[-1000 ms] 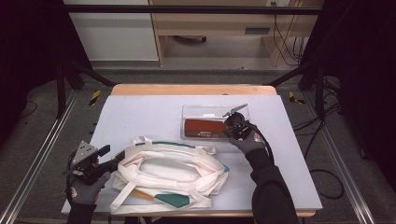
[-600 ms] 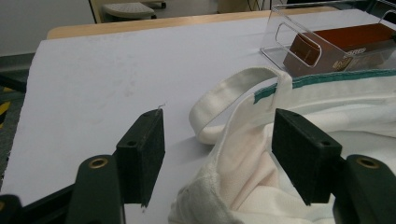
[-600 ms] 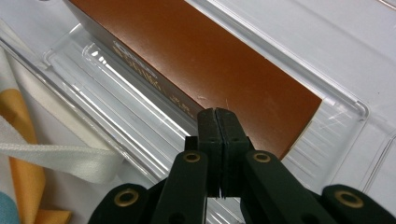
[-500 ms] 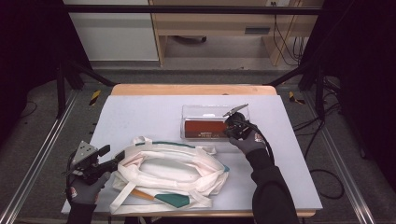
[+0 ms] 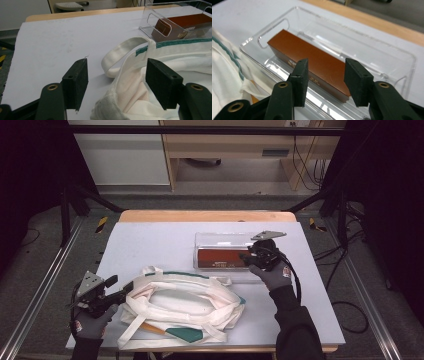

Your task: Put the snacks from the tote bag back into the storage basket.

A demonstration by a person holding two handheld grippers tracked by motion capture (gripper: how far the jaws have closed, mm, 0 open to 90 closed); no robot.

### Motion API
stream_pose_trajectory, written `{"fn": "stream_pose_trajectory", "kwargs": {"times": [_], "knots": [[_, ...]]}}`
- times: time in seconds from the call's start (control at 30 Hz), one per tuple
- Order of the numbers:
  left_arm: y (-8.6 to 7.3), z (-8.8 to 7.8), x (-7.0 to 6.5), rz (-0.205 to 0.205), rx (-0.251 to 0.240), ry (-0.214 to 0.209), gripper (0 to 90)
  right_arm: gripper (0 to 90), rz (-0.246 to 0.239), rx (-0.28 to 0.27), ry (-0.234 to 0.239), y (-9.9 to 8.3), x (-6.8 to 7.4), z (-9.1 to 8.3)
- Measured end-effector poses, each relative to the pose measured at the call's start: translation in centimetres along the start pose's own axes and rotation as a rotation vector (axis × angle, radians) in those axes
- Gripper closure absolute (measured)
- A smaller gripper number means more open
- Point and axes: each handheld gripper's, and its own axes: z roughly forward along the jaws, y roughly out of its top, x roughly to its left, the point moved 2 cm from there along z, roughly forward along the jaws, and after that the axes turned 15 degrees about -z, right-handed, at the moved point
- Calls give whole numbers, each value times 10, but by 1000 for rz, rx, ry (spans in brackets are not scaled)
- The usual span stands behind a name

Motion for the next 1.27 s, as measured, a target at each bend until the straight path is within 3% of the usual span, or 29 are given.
{"fn": "stream_pose_trajectory", "kwargs": {"times": [0.07, 0.1, 0.3, 0.47, 0.67, 0.97, 1.27], "knots": [[0, 0, 0, -1, -2, 0, 341, 482, 3, -32, -27, -1, 1, -10], [0, 0, 0, -2, -3, 0, 339, 463, 8, -76, -49, -4, 1, -16], [0, -1, 1, -3, -6, 1, 329, 382, 35, -164, -127, -21, -1, -45], [1, -2, 2, -2, -14, 4, 321, 321, 68, -203, -189, -44, -6, -66], [2, -3, 6, -5, -26, 10, 309, 283, 130, -234, -229, -78, -15, -81], [3, -4, 10, -3, -32, 16, 290, 236, 184, -200, -281, -118, -29, -84], [2, -3, 17, -10, -35, 30, 286, 217, 224, -139, -313, -142, -42, -82]]}}
